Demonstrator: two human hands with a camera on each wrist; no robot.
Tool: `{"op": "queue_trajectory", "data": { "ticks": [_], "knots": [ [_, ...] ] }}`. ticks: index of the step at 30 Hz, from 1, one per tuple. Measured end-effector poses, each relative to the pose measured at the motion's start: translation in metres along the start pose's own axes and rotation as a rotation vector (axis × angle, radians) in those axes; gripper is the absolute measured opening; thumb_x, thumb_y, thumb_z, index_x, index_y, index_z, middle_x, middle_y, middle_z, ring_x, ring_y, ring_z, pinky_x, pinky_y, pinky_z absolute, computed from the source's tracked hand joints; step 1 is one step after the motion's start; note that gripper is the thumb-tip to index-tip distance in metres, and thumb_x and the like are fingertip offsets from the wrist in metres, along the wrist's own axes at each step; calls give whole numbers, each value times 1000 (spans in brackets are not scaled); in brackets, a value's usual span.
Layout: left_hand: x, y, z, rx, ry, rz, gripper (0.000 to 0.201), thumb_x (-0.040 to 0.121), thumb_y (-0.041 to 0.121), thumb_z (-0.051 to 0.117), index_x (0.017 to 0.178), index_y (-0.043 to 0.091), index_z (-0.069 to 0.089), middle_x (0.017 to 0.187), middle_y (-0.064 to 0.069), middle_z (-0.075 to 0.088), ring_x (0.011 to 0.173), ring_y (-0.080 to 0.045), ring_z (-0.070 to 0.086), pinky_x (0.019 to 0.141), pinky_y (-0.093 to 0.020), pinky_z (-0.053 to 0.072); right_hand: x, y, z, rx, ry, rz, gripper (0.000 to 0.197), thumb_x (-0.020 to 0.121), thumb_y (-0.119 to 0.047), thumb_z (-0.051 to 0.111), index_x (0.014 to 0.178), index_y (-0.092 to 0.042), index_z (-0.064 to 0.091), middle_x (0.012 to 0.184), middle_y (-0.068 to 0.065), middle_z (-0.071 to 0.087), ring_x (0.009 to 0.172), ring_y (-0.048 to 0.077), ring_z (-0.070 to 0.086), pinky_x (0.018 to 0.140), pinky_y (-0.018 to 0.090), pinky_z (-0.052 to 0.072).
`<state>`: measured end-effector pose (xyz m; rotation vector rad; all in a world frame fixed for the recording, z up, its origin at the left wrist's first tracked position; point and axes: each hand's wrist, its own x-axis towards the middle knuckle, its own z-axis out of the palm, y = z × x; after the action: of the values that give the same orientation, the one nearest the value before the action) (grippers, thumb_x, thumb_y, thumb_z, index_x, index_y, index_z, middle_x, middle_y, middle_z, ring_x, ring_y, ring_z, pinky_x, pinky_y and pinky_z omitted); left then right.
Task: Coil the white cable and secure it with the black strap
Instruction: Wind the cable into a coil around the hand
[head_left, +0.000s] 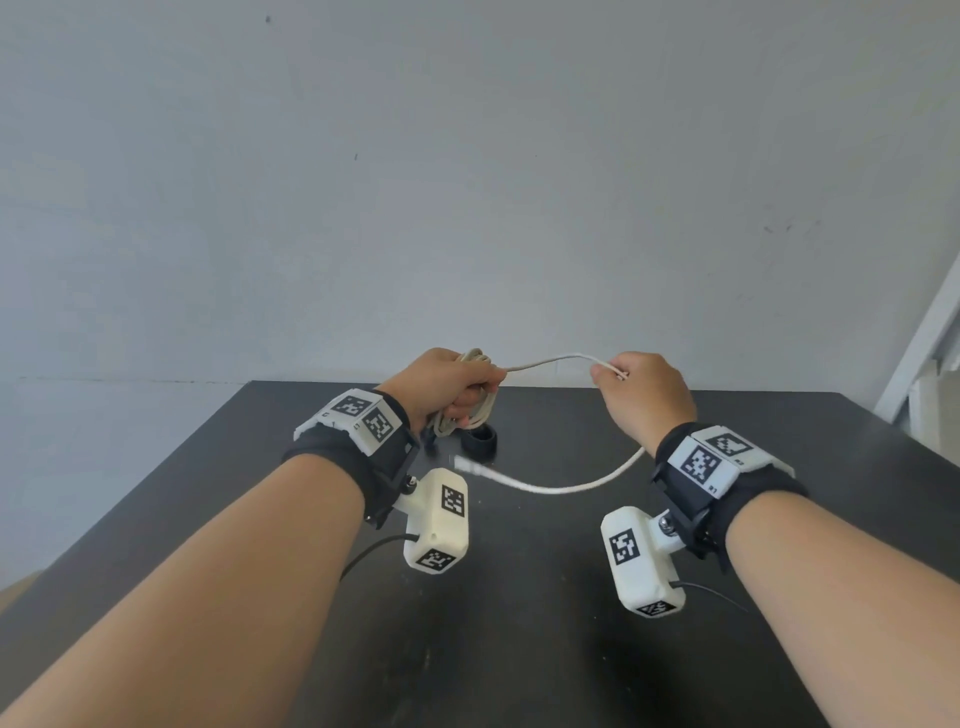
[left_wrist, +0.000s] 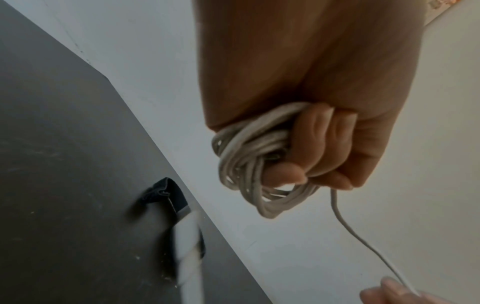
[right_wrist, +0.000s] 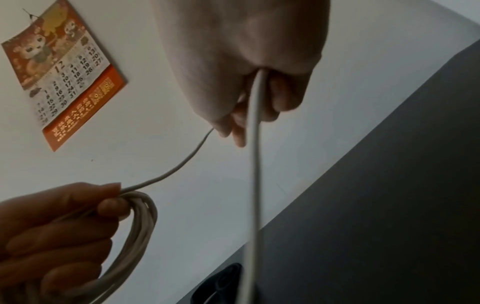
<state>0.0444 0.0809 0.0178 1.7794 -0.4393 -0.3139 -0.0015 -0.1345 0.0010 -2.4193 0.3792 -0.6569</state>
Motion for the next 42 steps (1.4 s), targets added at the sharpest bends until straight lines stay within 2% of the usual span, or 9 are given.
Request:
{"op": "queue_trajectory", "data": {
  "ticks": [3, 6, 9, 13, 19, 24, 30, 35, 42],
  "knots": [
    [0, 6, -1, -16, 6, 23, 28, 90, 16, 58, 63, 9, 55, 46, 0, 30, 38, -13, 25, 43, -21, 32, 2, -5, -8, -59, 77, 27, 37, 91, -36, 51, 63, -12, 50, 57, 2, 49, 58, 26, 48, 50, 25, 31],
    [1, 15, -3, -32, 6, 25, 26, 90, 16, 57, 65, 9, 55, 45, 1, 31, 37, -12, 27, 42, -19, 33, 7, -10, -15, -192, 106, -11, 30, 92, -34, 49, 71, -14, 58, 75, 3, 54, 79, 29, 54, 59, 28, 36],
    [0, 20, -4, -29, 3, 20, 24, 91, 17, 57, 68, 8, 56, 43, 3, 33, 36, -11, 28, 42, -21, 35, 10, -17, -19, -258, 91, -35, 15, 87, -17, 53, 86, -21, 67, 94, 0, 60, 84, 25, 54, 67, 29, 39],
    [0, 18, -1, -26, -15, 17, 26, 91, 16, 56, 66, 8, 55, 43, 3, 31, 36, -11, 26, 44, -22, 32, 11, -25, -18, -96, 34, -25, 29, 78, -4, 55, 96, -20, 71, 102, 4, 71, 92, 27, 63, 75, 28, 49],
    [2, 8, 3, -13, -67, -16, 26, 90, 18, 56, 66, 10, 53, 43, 3, 30, 38, -13, 25, 46, -24, 30, 6, -32, -6, -275, -155, -205, 57, 85, -12, 56, 141, -17, 43, 142, 8, 47, 124, 28, 50, 101, 34, 40],
    [3, 3, 10, -32, -116, -26, 29, 92, 18, 54, 64, 10, 51, 40, 5, 31, 36, -12, 26, 46, -24, 32, -7, -43, 16, -31, -205, -505, 25, 84, -11, 62, 105, -19, 72, 102, -2, 72, 88, 19, 65, 85, 31, 50],
    [1, -1, 12, -61, -179, -50, 28, 94, 18, 51, 68, 9, 50, 39, 5, 31, 34, -10, 27, 42, -22, 36, -6, -35, 18, -41, -145, -508, 7, 87, -17, 60, 88, -18, 67, 70, -19, 58, 58, 8, 51, 70, 29, 47],
    [0, -2, 13, 3, -252, -49, 37, 90, 12, 56, 56, 10, 43, 39, 2, 34, 37, -13, 32, 45, -23, 38, -6, -31, 17, -66, -34, -585, 4, 90, -19, 51, 90, -17, 54, 76, 3, 67, 63, 27, 59, 65, 37, 51],
    [-6, 0, 24, -18, -377, -14, 35, 96, 16, 47, 62, 9, 44, 37, 5, 33, 35, -10, 31, 44, -21, 38, -1, -25, 16, -141, -57, -456, 10, 94, -25, 48, 91, -28, 57, 82, -4, 67, 81, 19, 58, 63, 29, 40]
  ]
}}
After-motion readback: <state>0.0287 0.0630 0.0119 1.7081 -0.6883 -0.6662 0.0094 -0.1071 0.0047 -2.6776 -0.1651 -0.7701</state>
